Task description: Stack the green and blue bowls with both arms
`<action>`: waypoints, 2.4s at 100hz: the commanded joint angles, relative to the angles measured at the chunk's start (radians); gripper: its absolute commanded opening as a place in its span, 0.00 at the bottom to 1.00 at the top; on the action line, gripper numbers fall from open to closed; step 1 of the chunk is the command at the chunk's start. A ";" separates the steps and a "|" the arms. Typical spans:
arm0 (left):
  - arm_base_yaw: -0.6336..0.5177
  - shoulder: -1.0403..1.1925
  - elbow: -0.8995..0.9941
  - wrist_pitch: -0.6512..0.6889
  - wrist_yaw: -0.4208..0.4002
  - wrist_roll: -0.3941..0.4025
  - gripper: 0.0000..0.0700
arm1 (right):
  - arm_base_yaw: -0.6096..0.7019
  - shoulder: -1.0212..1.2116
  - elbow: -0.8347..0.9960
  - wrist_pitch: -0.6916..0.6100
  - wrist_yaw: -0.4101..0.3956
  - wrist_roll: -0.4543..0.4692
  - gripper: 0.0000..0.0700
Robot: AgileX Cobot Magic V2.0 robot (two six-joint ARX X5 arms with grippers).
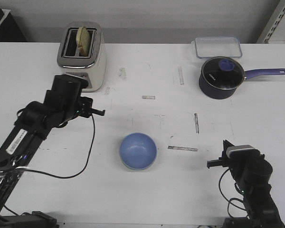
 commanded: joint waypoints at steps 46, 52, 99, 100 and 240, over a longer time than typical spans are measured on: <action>0.336 -0.722 -0.773 0.456 0.040 0.042 0.00 | 0.001 0.006 0.004 0.006 0.000 -0.005 0.00; 0.344 -0.807 -0.853 0.499 0.087 0.051 0.00 | 0.001 0.006 0.004 0.007 0.000 -0.005 0.00; 0.346 -1.124 -1.077 0.603 0.087 0.085 0.00 | 0.001 0.006 0.004 0.024 0.000 -0.005 0.00; 0.346 -1.126 -1.077 0.602 0.087 0.085 0.00 | 0.001 0.006 0.004 0.024 0.000 -0.005 0.00; 0.340 -1.402 -1.575 0.954 0.089 0.082 0.00 | 0.001 0.005 0.004 0.135 0.000 -0.005 0.00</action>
